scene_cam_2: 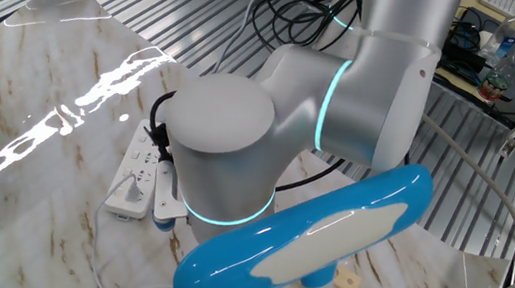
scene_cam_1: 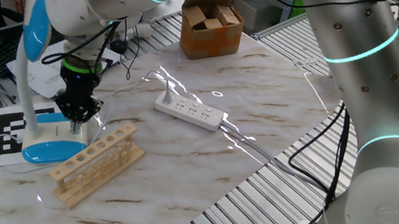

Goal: Plug in the power cord of the desk lamp, turn on the socket, and light up the desk lamp

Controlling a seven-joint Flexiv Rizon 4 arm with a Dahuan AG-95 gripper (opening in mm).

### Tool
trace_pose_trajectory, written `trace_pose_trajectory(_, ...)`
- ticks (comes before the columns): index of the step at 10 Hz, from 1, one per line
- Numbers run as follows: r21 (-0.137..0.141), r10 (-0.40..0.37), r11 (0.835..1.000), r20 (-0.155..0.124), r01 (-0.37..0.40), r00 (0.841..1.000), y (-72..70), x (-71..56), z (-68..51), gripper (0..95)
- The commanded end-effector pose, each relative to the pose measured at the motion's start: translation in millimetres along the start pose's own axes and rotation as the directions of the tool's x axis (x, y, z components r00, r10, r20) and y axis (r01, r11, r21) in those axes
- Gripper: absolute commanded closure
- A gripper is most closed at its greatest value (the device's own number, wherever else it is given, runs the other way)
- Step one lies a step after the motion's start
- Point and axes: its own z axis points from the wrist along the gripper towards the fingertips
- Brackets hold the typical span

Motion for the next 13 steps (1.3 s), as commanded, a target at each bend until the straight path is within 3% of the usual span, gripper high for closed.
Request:
trace_pose_trajectory(1,-0.006,0.001,1.0,0.006,0.0,1.0,-1.4,0.2,2.9,95.0)
trace_pose_trajectory(3,-0.015,-0.001,1.0,0.019,0.001,1.0,-2.4,-1.1,10.5,95.0)
trace_pose_trajectory(5,-0.01,0.0,1.0,0.009,0.0,1.0,-2.5,-0.8,9.9,95.0)
trace_pose_trajectory(7,-0.011,-0.011,1.0,0.008,0.011,1.0,-2.6,1.2,2.8,95.0)
trace_pose_trajectory(13,0.031,-0.059,0.998,-0.016,0.059,0.998,-7.6,9.2,-28.0,95.0)
